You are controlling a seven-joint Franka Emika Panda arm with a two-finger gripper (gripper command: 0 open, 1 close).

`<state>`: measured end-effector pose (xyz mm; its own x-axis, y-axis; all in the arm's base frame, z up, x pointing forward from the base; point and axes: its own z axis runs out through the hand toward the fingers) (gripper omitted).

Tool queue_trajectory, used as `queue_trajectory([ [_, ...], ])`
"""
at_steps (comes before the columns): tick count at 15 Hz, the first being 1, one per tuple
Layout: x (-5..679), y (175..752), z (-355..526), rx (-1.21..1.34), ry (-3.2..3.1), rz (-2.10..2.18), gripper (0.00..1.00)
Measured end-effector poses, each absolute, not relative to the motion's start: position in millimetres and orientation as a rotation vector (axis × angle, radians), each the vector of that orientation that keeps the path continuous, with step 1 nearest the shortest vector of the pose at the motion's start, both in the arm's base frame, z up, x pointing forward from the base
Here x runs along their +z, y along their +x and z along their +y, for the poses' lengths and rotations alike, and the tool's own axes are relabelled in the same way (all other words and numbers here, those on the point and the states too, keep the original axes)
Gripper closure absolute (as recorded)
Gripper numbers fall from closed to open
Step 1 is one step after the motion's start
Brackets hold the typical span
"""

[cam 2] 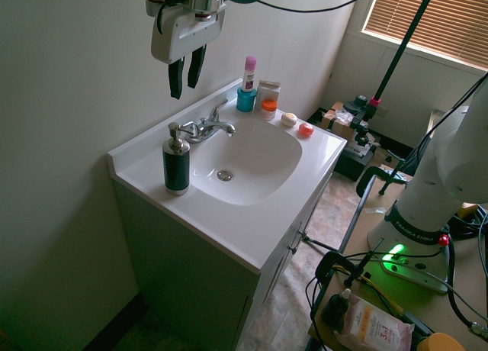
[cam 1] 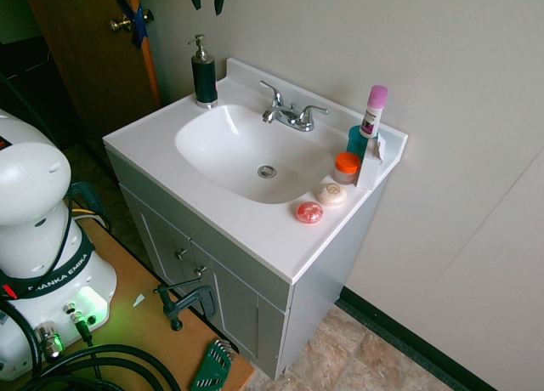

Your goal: Use the sanitizer

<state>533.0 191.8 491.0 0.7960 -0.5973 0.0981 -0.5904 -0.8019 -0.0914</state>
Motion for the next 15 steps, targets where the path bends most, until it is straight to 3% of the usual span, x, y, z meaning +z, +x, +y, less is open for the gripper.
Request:
queue_trajectory([
  [15,455,543,229,-0.131,-2.967,0.957,1.0],
])
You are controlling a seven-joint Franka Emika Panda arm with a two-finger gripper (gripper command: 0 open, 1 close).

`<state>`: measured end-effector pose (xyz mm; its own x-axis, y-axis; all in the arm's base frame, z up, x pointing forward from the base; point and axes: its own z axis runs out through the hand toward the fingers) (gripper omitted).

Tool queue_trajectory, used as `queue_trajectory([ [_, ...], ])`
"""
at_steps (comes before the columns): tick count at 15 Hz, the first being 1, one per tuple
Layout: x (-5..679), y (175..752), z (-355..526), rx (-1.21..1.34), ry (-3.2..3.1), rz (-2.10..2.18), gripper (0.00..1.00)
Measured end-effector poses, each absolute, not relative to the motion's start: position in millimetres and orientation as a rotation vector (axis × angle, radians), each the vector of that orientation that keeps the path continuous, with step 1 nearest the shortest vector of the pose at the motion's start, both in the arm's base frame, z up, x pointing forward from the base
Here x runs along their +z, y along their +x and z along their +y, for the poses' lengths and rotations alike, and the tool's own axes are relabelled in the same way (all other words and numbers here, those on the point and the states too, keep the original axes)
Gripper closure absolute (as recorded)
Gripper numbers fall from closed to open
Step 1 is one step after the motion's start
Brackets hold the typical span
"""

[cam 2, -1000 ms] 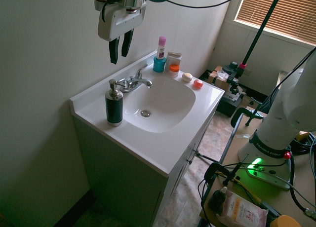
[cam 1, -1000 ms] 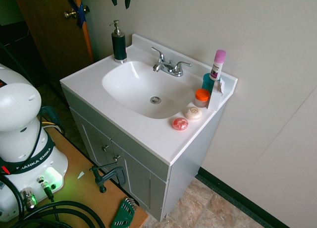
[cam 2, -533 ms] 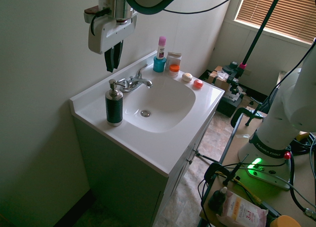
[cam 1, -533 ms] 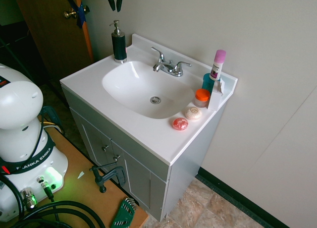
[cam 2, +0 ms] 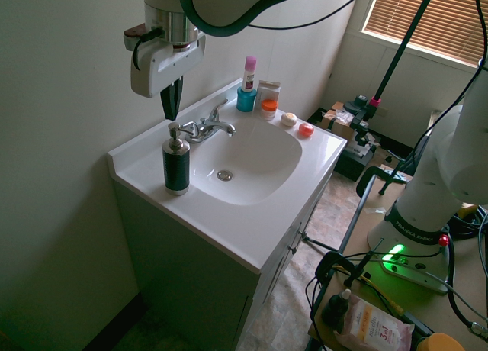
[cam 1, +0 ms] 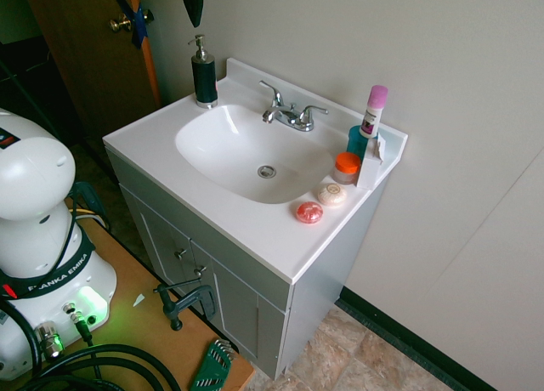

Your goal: Use the sanitizer

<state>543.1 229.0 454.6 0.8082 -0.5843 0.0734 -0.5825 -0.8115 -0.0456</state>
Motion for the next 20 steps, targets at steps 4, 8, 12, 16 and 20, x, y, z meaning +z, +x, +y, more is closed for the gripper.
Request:
queue_trajectory([
  [4,452,546,221,-0.128,-2.966,0.979,1.0],
  [8,444,545,219,-0.108,-2.975,0.986,1.0],
  [12,435,546,220,-0.088,-2.981,0.988,1.0],
  [16,428,542,223,-0.08,-2.983,0.981,1.0],
  [20,422,542,228,-0.074,-2.967,0.993,1.0],
])
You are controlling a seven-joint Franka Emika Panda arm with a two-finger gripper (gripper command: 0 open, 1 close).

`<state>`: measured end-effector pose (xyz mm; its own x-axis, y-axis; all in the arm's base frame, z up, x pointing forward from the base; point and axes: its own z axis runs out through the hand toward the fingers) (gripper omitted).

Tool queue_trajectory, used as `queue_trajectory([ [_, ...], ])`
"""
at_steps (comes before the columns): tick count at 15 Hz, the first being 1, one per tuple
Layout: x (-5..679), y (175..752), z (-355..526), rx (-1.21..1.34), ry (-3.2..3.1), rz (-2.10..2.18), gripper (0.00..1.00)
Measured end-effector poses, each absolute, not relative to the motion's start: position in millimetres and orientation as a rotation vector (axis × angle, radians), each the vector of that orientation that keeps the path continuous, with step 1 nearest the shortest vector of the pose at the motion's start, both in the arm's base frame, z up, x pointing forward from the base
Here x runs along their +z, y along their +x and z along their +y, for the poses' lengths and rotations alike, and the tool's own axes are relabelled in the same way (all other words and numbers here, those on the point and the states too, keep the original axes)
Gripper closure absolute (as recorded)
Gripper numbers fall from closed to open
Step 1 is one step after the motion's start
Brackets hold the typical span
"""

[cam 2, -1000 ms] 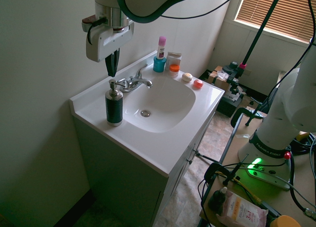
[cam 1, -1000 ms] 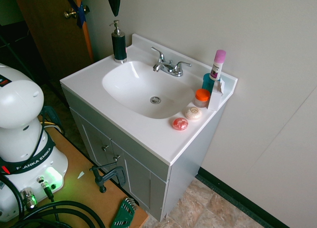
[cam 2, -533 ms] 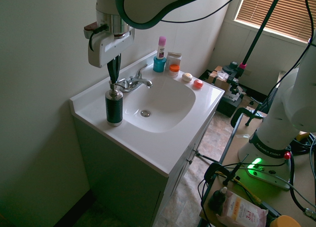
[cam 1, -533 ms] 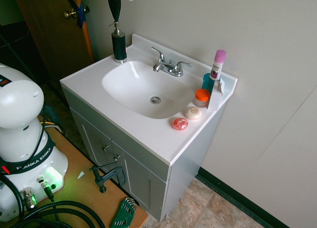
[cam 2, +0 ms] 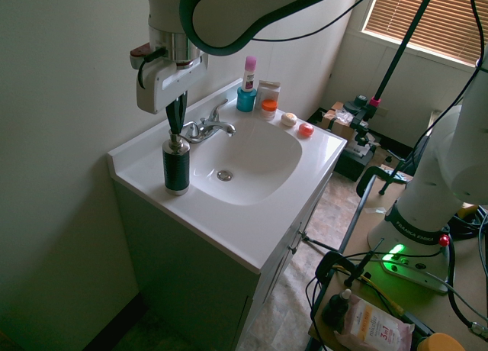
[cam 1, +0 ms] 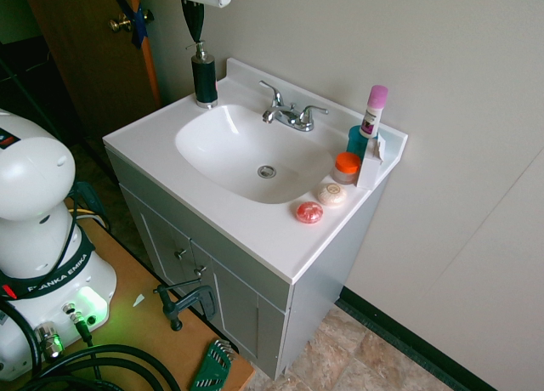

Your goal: Use the sanitizer

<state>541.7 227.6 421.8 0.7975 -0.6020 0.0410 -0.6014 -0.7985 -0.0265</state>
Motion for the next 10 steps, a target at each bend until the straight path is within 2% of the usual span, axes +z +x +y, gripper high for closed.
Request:
queue_trajectory([
  [2,435,543,224,-0.06,-2.887,1.029,1.0],
  [3,451,545,215,-0.06,-2.836,1.041,0.0],
  [7,533,539,144,-0.132,-2.725,1.117,0.0],
  [10,522,532,104,-0.085,-2.715,1.186,0.0],
])
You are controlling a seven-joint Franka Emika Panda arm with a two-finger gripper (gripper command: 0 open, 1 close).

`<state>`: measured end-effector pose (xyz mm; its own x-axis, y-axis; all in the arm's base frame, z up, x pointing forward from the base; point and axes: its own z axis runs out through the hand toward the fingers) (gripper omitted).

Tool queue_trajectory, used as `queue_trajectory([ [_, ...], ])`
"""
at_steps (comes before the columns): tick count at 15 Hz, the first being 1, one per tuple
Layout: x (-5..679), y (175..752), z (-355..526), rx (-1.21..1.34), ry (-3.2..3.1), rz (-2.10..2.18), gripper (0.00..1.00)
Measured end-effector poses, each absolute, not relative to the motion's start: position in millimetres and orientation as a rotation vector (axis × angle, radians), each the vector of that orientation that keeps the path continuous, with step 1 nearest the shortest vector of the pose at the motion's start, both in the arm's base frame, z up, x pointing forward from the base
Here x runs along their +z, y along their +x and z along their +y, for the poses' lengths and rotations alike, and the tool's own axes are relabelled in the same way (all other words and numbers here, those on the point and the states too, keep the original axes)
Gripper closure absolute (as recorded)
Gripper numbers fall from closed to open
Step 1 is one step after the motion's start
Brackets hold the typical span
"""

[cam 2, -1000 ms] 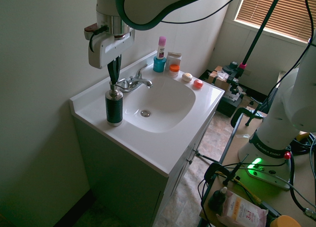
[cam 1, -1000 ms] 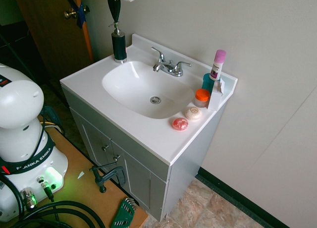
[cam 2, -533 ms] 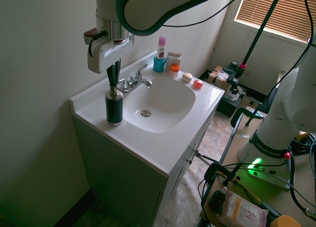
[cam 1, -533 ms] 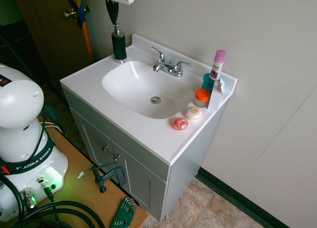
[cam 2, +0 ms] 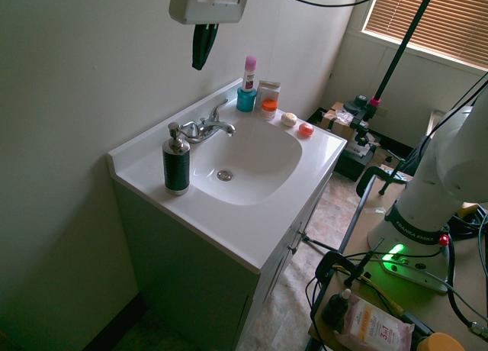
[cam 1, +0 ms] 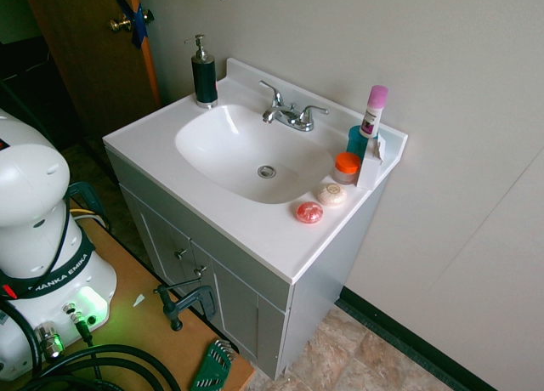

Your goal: Use the sanitizer

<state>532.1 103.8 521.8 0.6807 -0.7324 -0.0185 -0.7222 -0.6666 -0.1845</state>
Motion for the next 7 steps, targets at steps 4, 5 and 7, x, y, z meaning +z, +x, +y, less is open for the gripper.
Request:
queue_trajectory([
  [4,477,507,72,0.007,-2.729,1.265,0.0],
  [5,469,499,61,0.015,-2.724,1.29,0.0],
  [7,454,481,38,0.033,-2.717,1.325,0.0],
])
